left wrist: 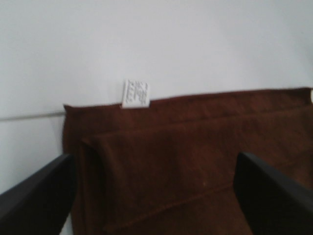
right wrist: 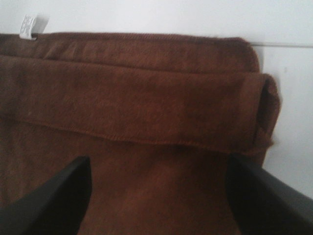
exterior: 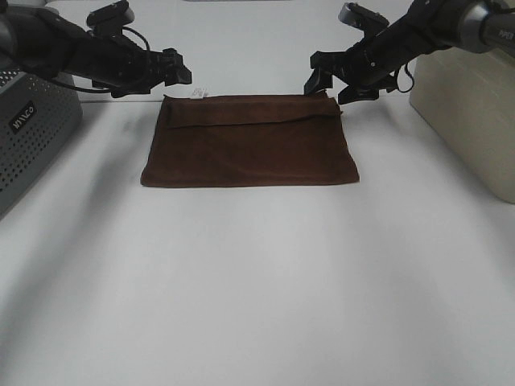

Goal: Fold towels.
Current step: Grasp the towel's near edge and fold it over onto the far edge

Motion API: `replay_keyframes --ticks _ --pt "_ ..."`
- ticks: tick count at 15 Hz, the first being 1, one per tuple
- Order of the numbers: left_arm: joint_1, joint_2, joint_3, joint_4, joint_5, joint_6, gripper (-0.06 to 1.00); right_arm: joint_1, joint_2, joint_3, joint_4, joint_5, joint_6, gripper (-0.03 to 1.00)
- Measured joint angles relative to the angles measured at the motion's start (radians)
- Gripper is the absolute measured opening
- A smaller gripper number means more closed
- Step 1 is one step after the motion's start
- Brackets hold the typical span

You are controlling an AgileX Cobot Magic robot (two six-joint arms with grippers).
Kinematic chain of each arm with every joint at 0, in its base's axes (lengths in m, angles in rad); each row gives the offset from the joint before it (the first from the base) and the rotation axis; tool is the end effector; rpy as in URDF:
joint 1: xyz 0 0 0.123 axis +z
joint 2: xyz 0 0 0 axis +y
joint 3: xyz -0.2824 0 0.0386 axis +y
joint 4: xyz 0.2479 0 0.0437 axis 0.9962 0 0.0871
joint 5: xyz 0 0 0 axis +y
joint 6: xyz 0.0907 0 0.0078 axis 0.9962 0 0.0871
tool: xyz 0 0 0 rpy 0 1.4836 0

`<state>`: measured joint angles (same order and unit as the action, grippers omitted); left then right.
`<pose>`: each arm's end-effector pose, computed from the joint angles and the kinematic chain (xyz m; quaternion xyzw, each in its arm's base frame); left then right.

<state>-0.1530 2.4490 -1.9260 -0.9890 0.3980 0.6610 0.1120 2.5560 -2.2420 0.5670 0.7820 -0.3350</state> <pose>0.5355 -0.1125 0.1346 0.0111 0.8894 -0.2390 0.3896 0.5493 0.0965 0.1446 -0.0718 0.9296 0.2133 0.2918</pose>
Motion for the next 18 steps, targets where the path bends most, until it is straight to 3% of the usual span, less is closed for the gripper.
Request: replay_keyframes --ticks 4,10,12,14,18 --pt "0.061 -0.038 0.028 0.026 0.214 -0.121 0.82 0.0 -0.084 -0.004 -0.071 0.206 0.117 0.72" --pt "0.064 -0.253 0.331 0.022 0.231 -0.139 0.82 0.0 -0.179 0.024 -0.084 0.42 0.221 0.72" --pt "0.064 -0.257 0.349 0.028 0.305 -0.154 0.83 0.0 -0.223 0.117 -0.122 0.421 0.234 0.72" --pt "0.064 -0.262 0.383 0.063 0.333 -0.233 0.83 0.0 -0.272 0.257 -0.132 0.395 0.235 0.72" --pt "0.064 -0.261 0.41 0.158 0.299 -0.292 0.83 0.0 -0.295 0.459 -0.147 0.232 0.226 0.72"
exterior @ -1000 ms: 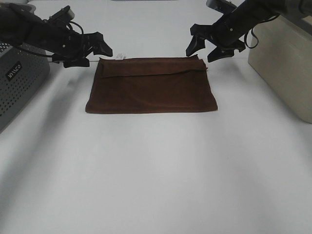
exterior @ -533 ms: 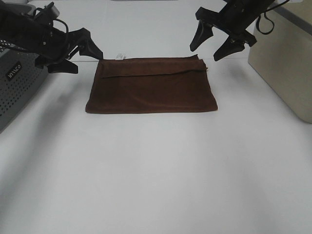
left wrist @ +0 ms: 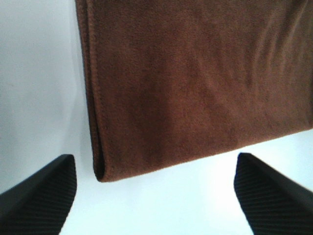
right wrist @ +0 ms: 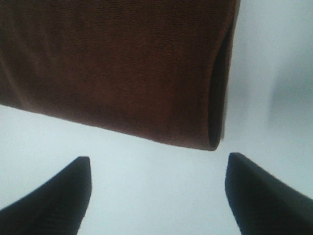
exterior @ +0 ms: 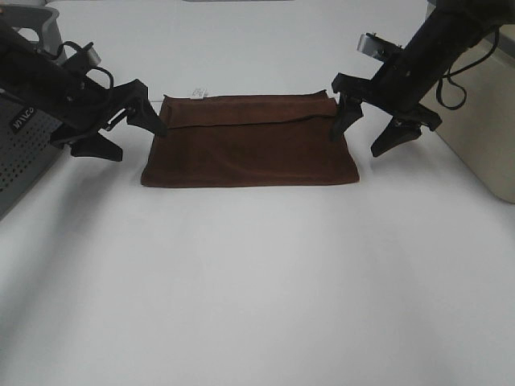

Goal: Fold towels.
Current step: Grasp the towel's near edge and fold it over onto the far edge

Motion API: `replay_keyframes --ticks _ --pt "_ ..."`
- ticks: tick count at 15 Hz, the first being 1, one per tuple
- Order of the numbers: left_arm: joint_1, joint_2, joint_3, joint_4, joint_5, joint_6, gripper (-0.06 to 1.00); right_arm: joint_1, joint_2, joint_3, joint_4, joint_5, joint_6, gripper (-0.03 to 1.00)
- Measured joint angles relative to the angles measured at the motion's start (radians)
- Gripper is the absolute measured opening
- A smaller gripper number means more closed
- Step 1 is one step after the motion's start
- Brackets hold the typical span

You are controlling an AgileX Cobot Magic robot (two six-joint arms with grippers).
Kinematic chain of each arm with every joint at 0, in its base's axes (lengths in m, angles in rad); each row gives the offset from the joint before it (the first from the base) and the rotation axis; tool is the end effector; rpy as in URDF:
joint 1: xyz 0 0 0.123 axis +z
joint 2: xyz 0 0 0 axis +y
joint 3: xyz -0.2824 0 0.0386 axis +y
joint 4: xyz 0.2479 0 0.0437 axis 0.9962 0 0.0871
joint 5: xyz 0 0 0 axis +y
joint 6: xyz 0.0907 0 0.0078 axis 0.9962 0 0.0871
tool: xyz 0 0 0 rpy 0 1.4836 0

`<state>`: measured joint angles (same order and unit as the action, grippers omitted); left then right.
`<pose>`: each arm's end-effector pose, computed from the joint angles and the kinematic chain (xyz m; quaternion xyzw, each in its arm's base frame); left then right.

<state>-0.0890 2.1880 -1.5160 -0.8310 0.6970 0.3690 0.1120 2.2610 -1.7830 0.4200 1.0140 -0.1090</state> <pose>0.4468 -0.0833 0.1394 -0.0564 0.9428 -0.2796 0.1725 0.4608 0.0836 0.1574 -0.0129 0.9792 0.1856 0.0808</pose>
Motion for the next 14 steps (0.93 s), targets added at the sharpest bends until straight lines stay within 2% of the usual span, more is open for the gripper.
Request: replay_keyframes --ticks 3,9,12,13,14 --pt "-0.006 0.006 0.0 0.011 -0.023 0.05 0.83 0.0 0.0 0.062 -0.005 -0.102 0.0 0.72" --pt "-0.023 0.091 -0.001 0.008 -0.045 0.05 0.81 0.0 0.055 0.064 0.004 -0.146 -0.07 0.72" --pt "-0.031 0.113 -0.022 -0.016 -0.05 0.05 0.75 0.0 0.08 0.064 0.079 -0.168 -0.11 0.71" --pt "-0.042 0.12 -0.029 -0.018 -0.052 0.05 0.71 0.0 0.089 0.064 0.119 -0.175 -0.132 0.69" --pt "-0.051 0.129 -0.038 -0.021 -0.052 0.05 0.62 0.0 0.093 0.064 0.148 -0.18 -0.14 0.63"
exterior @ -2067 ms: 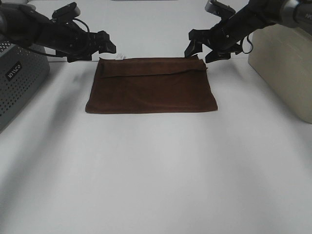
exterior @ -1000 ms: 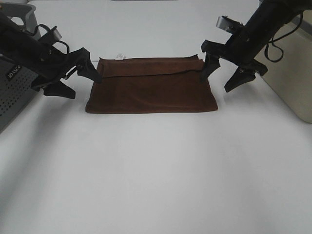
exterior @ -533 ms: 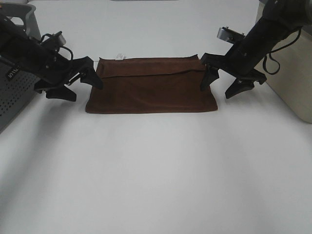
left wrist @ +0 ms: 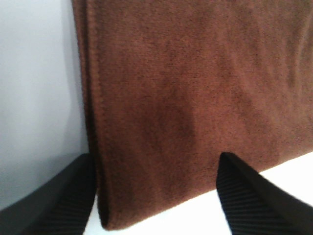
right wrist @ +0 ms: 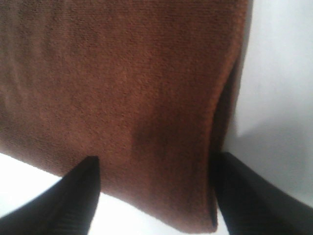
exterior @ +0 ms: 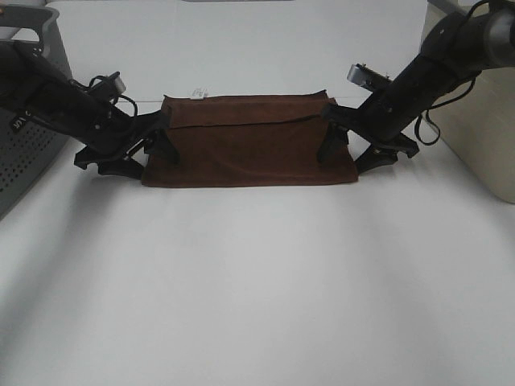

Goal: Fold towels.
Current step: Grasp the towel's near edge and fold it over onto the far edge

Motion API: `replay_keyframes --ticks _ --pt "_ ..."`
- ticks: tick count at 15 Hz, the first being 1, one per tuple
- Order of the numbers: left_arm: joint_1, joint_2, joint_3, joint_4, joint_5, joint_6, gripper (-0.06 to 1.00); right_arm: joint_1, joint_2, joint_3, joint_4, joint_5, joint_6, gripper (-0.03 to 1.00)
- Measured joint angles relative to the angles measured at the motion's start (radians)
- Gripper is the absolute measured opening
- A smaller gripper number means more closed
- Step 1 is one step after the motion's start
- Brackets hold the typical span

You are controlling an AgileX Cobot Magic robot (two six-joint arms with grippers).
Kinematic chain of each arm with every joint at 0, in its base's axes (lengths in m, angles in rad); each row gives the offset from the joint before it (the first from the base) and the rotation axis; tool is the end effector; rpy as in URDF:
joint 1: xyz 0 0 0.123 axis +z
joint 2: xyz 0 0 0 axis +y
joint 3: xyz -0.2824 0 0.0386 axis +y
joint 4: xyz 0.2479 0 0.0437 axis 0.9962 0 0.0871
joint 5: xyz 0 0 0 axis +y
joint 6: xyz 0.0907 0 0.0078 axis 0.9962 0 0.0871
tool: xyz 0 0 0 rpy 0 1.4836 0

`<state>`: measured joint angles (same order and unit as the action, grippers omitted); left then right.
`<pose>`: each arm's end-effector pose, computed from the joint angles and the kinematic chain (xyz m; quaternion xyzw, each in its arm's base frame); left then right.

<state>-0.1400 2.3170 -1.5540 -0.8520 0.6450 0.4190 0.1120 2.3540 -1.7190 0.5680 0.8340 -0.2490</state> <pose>0.4532 -0.1055 0.0908 -0.0359 0.9503 -0.2691 0.1524 0.4676 0.0891 0.1036 -0.0064 0.9703 0.2176 0.1057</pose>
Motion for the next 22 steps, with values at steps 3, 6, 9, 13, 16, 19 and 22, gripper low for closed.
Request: replay_keyframes --ticks 3,6,9,13,16,19,22 --pt "-0.01 0.026 -0.018 0.014 0.008 -0.008 0.16 0.0 0.016 0.0 0.007 -0.028 -0.003 0.28" --pt "-0.01 0.03 -0.034 0.075 0.033 -0.066 0.01 0.0 0.017 0.0 0.0 -0.015 0.036 0.0" --pt "-0.01 -0.018 -0.034 0.172 0.078 -0.129 0.01 0.0 -0.003 0.002 -0.039 0.043 0.056 0.0" --pt "-0.01 -0.11 0.05 0.207 0.145 -0.139 0.01 0.0 -0.116 0.131 -0.064 0.085 0.071 0.0" --pt "-0.01 -0.157 0.173 0.212 0.145 -0.14 0.01 0.005 -0.181 0.263 -0.062 0.076 0.065 0.0" --pt "-0.01 -0.235 0.321 0.213 0.148 -0.138 0.01 0.039 -0.259 0.397 -0.062 0.05 0.063 0.0" --pt "-0.01 -0.269 0.329 0.205 0.15 -0.138 0.01 0.047 -0.306 0.415 -0.062 0.048 0.063 0.0"
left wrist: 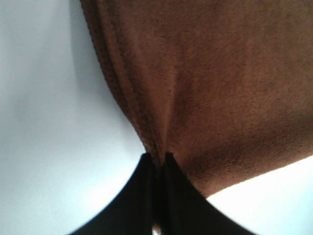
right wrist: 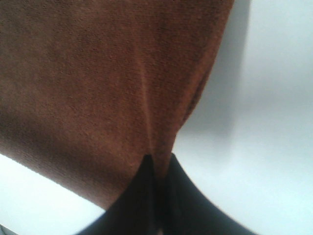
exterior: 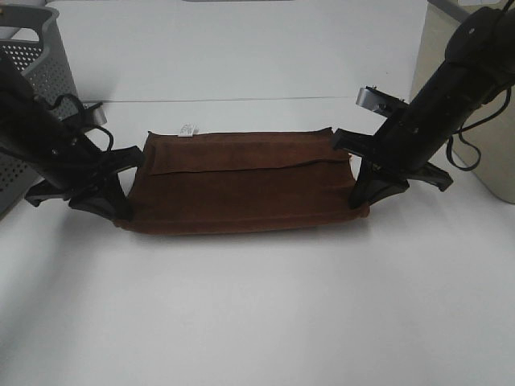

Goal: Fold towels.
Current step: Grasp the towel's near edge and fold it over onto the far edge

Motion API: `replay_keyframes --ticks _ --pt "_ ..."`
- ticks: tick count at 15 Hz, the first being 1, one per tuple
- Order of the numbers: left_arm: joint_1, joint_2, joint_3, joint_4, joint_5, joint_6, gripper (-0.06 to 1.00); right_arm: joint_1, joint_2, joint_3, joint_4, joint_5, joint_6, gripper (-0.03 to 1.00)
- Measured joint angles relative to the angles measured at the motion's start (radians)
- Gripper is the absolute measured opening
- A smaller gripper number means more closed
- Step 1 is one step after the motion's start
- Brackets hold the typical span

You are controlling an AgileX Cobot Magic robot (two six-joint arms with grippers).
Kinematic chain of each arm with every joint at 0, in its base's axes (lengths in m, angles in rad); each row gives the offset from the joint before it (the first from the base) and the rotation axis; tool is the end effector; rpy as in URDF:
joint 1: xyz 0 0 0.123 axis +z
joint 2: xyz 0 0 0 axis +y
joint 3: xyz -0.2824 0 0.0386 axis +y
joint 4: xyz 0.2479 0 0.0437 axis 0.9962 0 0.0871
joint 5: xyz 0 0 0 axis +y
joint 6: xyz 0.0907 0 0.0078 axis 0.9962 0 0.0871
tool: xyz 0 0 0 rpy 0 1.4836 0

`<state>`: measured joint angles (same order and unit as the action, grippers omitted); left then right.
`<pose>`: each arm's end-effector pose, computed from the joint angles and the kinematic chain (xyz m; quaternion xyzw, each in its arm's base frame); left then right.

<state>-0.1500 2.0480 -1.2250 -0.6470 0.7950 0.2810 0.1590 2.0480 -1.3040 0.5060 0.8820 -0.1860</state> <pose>0.3669 -0.0951 0.1229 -0.0103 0.9726 -0.2296 0.0341 0.3739 0.0945 0.1364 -0.0125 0.9804 0.1955 0.0181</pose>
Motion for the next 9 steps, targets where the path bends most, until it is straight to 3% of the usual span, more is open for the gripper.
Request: replay_keyframes --ticks 5,9 --pt "0.0 -0.032 -0.122 -0.001 -0.025 -0.07 0.0 0.0 -0.008 -0.152 -0.012 0.002 0.007 0.0" --pt "0.0 0.036 -0.309 0.015 -0.116 -0.172 0.0 0.0 0.102 -0.387 -0.048 0.003 0.036 0.0"
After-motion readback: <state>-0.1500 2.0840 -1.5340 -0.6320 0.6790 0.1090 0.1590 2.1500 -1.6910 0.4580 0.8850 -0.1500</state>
